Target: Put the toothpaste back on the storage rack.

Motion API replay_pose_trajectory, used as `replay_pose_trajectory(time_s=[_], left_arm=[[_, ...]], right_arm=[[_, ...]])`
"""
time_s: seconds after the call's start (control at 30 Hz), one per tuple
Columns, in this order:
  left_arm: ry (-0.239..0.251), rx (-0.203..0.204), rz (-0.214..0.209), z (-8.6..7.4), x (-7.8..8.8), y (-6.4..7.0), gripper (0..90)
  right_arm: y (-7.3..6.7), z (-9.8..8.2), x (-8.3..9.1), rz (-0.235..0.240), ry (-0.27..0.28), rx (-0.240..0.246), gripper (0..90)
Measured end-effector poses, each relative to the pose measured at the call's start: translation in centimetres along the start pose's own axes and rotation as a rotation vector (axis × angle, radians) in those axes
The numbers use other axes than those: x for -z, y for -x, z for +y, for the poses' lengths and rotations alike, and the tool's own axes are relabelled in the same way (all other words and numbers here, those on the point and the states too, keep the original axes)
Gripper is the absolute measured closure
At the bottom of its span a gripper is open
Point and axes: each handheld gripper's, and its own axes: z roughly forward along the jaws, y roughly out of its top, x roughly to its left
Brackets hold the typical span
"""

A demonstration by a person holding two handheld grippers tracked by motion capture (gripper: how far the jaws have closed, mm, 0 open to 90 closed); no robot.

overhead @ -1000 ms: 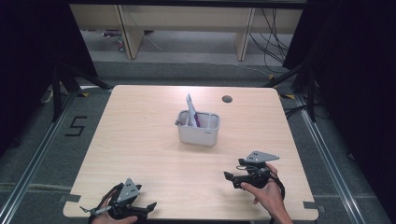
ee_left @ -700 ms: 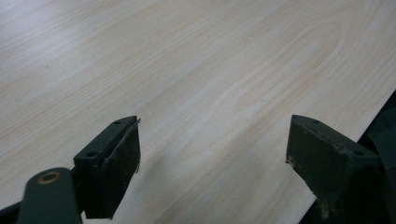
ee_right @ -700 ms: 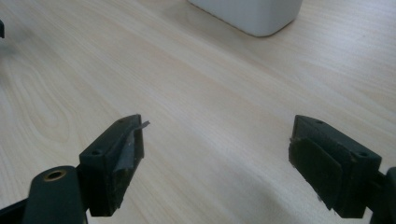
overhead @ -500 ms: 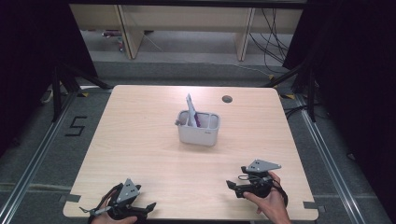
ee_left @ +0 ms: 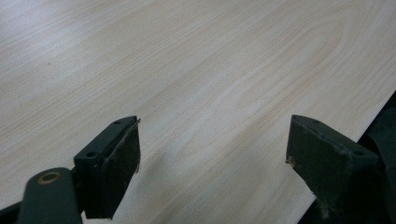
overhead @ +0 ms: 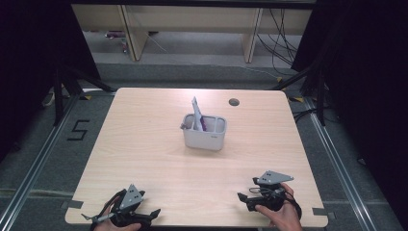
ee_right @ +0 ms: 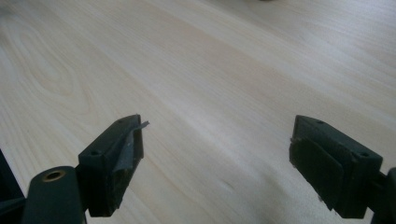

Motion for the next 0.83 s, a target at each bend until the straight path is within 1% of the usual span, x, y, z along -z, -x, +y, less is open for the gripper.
replay_pose_trajectory(time_s=[0.03, 0.07, 0.1, 0.13, 0.17, 0.2, 0.23, 0.27, 0.3, 0.37, 0.4, 0.43, 0.47, 0.5, 0.53, 0.57, 0.6, 0.67, 0.83], left_arm=[[0.0, -0.001, 0.0, 0.0, 0.0, 0.0, 17.2], [-0.005, -0.001, 0.001, 0.0, 0.0, 0.0, 17.2], [-0.007, -0.001, 0.004, 0.0, 0.1, 0.0, 17.1], [-0.006, 0.0, 0.005, 0.0, 0.0, 0.0, 17.2], [0.0, 0.0, 0.0, 0.0, 0.0, 0.0, 17.2], [-0.001, -0.001, 0.001, 0.0, 0.0, 0.0, 17.2], [-0.001, 0.0, 0.001, 0.0, 0.0, 0.0, 17.2], [-0.023, -0.025, 0.014, 0.0, 0.1, -0.2, 17.2], [-0.024, -0.026, 0.014, 0.0, 0.1, -0.2, 17.2], [-0.024, -0.026, 0.014, 0.0, 0.1, -0.2, 17.2], [-0.024, -0.026, 0.014, 0.0, 0.1, -0.2, 17.2], [-0.02, -0.02, 0.014, 0.0, 0.0, -0.2, 17.2], [-0.02, -0.021, 0.014, 0.0, 0.0, -0.2, 17.2], [-0.02, -0.021, 0.013, 0.0, 0.0, -0.1, 17.1], [-0.02, -0.021, 0.014, 0.0, 0.0, -0.1, 17.2], [-0.02, -0.021, 0.014, 0.0, 0.0, -0.1, 17.2], [-0.025, -0.022, 0.013, 0.0, 0.1, -0.1, 17.2], [-0.022, -0.021, 0.016, 0.0, 0.0, -0.1, 17.2], [-0.03, -0.027, 0.013, 0.0, 0.1, -0.1, 17.1]], right_arm=[[0.1, -0.1, 0.0, 0.005, 0.003, 0.02, 18.2], [0.1, -0.2, 0.1, 0.008, -0.005, 0.013, 18.2], [0.1, -0.3, 0.1, 0.013, -0.002, 0.018, 18.2], [-0.2, -0.4, 0.2, 0.011, -0.015, -0.014, 18.2], [0.0, -0.5, 0.2, 0.011, -0.012, 0.013, 18.2], [-0.4, -0.6, 0.3, 0.016, -0.028, -0.033, 18.2], [-0.1, -0.7, 0.3, 0.004, -0.014, 0.016, 18.3], [0.0, -0.7, 0.3, 0.007, -0.012, 0.034, 18.2], [-0.2, -0.8, 0.4, 0.009, -0.025, 0.01, 18.3], [0.0, -0.9, 0.5, 0.003, -0.017, 0.039, 18.3], [0.0, -0.9, 0.5, 0.005, -0.017, 0.038, 18.3], [-0.1, -1.0, 0.6, 0.007, -0.021, 0.023, 18.3], [-0.1, -1.0, 0.7, -0.004, -0.02, 0.028, 18.3], [-0.2, -1.1, 0.7, 0.002, -0.025, 0.008, 18.3], [-0.1, -1.1, 0.7, 0.011, -0.021, 0.023, 18.3], [-0.3, -1.1, 0.9, 0.003, -0.033, 0.006, 18.3], [-0.1, -1.1, 0.8, 0.0, -0.02, 0.026, 18.3], [0.0, -1.2, 0.8, 0.015, -0.022, 0.032, 18.3], [-0.1, -1.3, 0.7, 0.018, -0.024, 0.035, 18.2]])
